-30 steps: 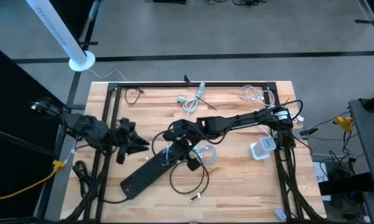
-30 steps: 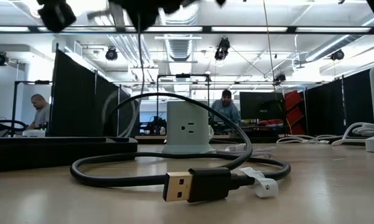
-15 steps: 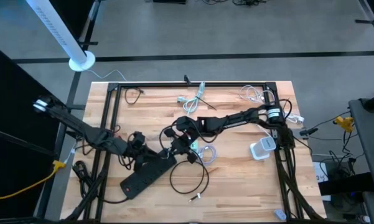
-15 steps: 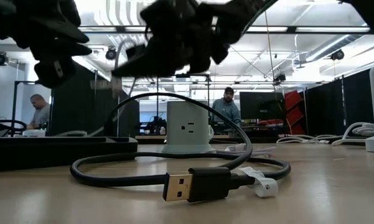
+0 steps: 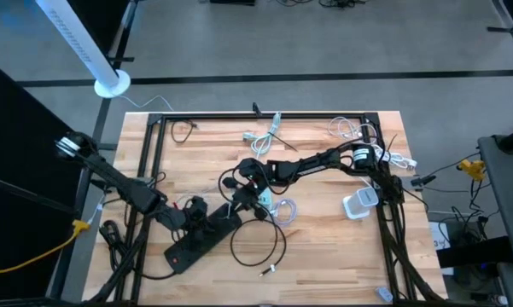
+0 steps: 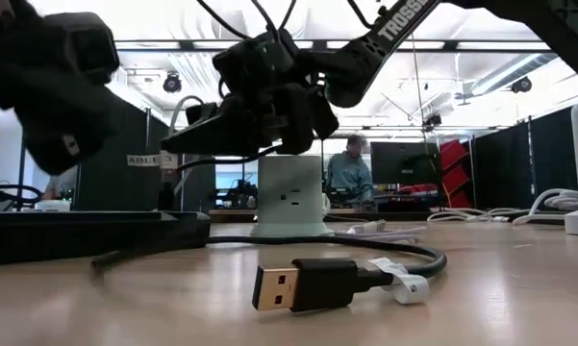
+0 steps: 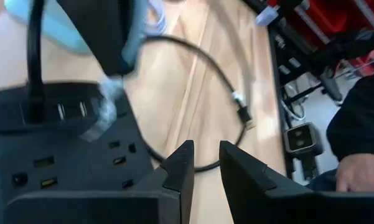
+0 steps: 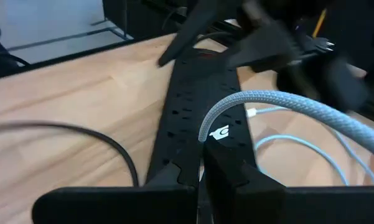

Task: Insert USB
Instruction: Insert the light blue charger cable into the black outlet extension

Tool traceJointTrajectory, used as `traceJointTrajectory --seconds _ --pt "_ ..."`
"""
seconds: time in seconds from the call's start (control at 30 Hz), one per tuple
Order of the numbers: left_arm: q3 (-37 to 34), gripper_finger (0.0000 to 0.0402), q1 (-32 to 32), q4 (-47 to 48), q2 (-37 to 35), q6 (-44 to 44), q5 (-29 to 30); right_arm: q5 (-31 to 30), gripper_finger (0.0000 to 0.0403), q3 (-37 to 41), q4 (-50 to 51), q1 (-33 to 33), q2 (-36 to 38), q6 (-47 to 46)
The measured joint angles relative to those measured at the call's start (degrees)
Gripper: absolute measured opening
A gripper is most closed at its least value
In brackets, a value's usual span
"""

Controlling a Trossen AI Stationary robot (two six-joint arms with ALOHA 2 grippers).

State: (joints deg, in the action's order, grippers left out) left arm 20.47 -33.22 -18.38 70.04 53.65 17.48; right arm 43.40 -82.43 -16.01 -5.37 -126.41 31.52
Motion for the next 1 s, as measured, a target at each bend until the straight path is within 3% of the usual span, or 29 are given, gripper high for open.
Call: traceJointTrajectory --seconds 0.5,0.7,0.87,1.0 --pt "1.0 0.0064 -7.3 -6.2 14.4 9.5 -2.6 -4.2 0.0 0.5 4.3 1.8 3.3 -0.9" --pt "4.5 0.0064 -11.7 -3.2 15.4 10.2 -4.1 -8.5 0.0 0.5 5.0 6.4 5.7 -3.0" --pt "8.5 0.0064 -14.9 1.0 15.5 10.1 -4.4 -10.1 0.0 0.5 0.0 12.5 5.4 -8.3" --pt "12.1 0.0064 -17.5 5.7 16.6 9.6 -7.7 -16.2 0.0 0.4 -2.8 16.3 3.2 -8.7"
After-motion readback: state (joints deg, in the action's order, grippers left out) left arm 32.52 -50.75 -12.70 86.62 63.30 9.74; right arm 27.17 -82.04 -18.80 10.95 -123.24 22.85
